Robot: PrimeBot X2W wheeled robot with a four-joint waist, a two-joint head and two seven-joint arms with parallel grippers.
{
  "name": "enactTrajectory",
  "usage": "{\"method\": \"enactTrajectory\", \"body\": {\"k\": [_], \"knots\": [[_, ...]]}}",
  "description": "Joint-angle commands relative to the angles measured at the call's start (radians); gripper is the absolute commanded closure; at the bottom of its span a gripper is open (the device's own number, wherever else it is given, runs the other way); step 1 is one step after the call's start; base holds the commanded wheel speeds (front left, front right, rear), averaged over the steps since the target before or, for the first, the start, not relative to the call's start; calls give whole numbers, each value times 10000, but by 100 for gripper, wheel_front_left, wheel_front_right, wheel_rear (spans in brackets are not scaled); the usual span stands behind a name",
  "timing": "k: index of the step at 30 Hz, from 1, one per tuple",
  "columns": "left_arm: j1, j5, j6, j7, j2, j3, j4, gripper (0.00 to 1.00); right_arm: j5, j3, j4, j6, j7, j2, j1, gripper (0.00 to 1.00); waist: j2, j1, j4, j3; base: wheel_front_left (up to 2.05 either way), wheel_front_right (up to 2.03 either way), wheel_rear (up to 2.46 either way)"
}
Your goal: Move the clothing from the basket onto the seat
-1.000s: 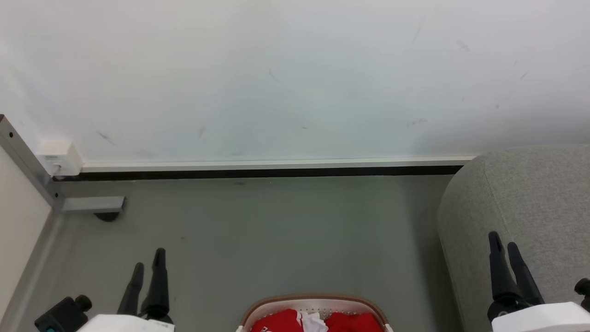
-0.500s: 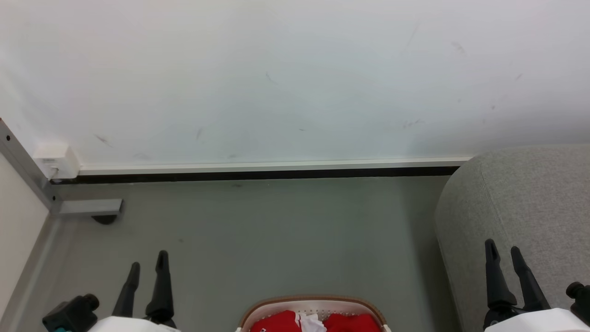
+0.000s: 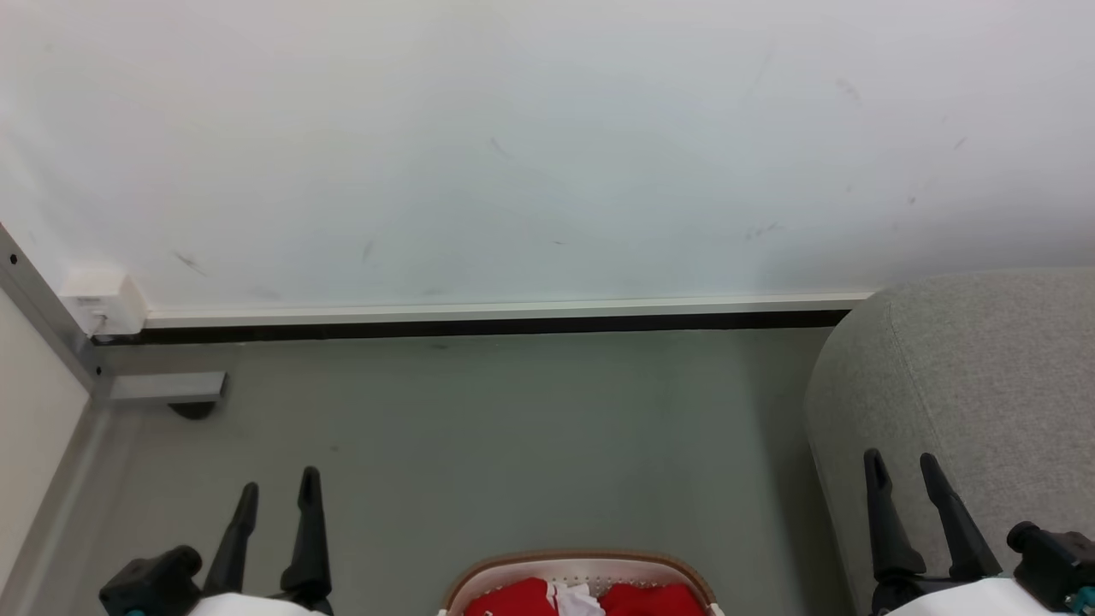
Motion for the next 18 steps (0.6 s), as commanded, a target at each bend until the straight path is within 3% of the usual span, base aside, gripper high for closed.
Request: {"method": "enactTrajectory", "body": {"k": [1,18], "knots": [[75,261,49,-106,121,-13,-146,0,-285,60,-65,-12,-98,-69,-105,0,0,0,9,-5,0,0,0],[240,1766,181,-505,139,-102,-277,0,-1907,542,3,-15,-503,-210,-165,0,0,0,23,-52,0,0,0]]}}
